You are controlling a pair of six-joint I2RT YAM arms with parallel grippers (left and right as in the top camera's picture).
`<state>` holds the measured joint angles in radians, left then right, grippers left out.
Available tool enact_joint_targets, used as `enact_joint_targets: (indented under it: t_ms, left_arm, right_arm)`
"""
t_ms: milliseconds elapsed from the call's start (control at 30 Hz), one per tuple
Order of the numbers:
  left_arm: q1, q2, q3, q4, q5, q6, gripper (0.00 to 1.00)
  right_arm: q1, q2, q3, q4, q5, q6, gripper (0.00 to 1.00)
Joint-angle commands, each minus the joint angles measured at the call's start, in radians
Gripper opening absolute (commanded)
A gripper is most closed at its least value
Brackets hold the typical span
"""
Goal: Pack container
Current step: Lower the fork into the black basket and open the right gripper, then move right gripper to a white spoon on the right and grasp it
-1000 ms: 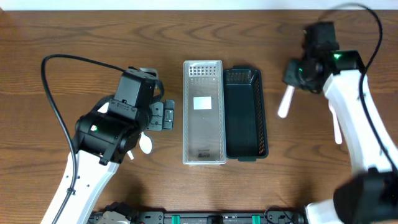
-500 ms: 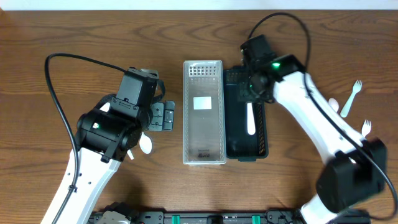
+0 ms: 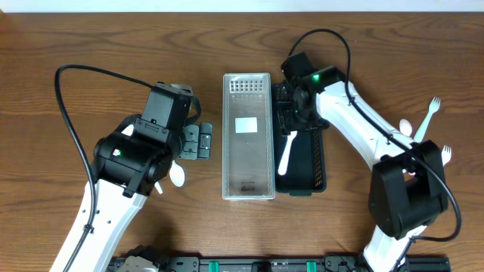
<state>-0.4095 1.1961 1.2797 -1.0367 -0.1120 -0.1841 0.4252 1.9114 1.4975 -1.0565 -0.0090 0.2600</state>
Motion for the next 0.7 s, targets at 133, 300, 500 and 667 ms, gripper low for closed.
enact_joint_targets:
  t_ms: [133, 300, 500, 667]
  left_arm:
    - [0.002, 0.005, 0.001, -0.007, -0.013, -0.009, 0.98]
    - [0.002, 0.005, 0.001, -0.011, -0.012, -0.009, 0.98]
    - [0.002, 0.005, 0.001, -0.011, -0.013, -0.010, 0.98]
    - [0.002, 0.005, 0.001, -0.021, -0.012, -0.010, 0.98]
  right_arm:
    - [-0.129, -0.274, 0.148, -0.060, 0.055, -0.050, 0.75]
    - [-0.341, -0.380, 0.148, -0.097, 0.080, -0.154, 0.89]
    - [-0.602, -0.327, 0.075, -0.105, 0.079, -0.291, 0.90]
    - [-0.705, -0.217, 0.000, -0.021, 0.026, -0.359, 0.90]
